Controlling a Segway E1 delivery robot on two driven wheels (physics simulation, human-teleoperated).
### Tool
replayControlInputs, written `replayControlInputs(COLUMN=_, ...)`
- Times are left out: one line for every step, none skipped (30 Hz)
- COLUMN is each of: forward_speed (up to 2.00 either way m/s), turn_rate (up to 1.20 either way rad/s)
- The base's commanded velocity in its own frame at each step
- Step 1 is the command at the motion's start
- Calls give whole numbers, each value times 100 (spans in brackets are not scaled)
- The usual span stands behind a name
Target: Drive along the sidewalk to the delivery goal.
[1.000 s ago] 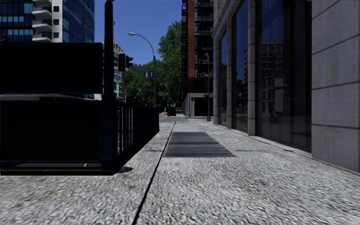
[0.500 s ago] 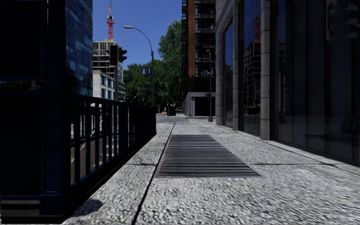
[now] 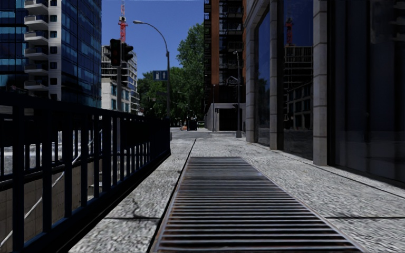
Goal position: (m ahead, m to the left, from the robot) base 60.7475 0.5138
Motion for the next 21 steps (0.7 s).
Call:
replayControlInputs(forward_speed=199, turn_rate=0)
replayControlInputs(forward_speed=199, turn_rate=0)
replayControlInputs(forward_speed=199, turn_rate=0)
replayControlInputs(forward_speed=199, turn_rate=0)
replayControlInputs(forward_speed=199, turn_rate=0)
replayControlInputs(forward_speed=199, turn_rate=0)
replayControlInputs(forward_speed=199, turn_rate=0)
replayControlInputs(forward_speed=199, turn_rate=0)
replayControlInputs(forward_speed=199, turn_rate=0)
replayControlInputs(forward_speed=199, turn_rate=0)
replayControlInputs(forward_speed=199, turn_rate=0)
replayControlInputs(forward_speed=199, turn_rate=0)
replayControlInputs(forward_speed=199, turn_rate=0)
replayControlInputs(forward_speed=199, turn_rate=0)
replayControlInputs(forward_speed=199, turn_rate=0)
replayControlInputs(forward_speed=199, turn_rate=0)
replayControlInputs(forward_speed=199, turn_rate=0)
replayControlInputs(forward_speed=199, turn_rate=0)
replayControlInputs(forward_speed=199, turn_rate=0)
replayControlInputs(forward_speed=199, turn_rate=0)
replayControlInputs(forward_speed=199, turn_rate=0)
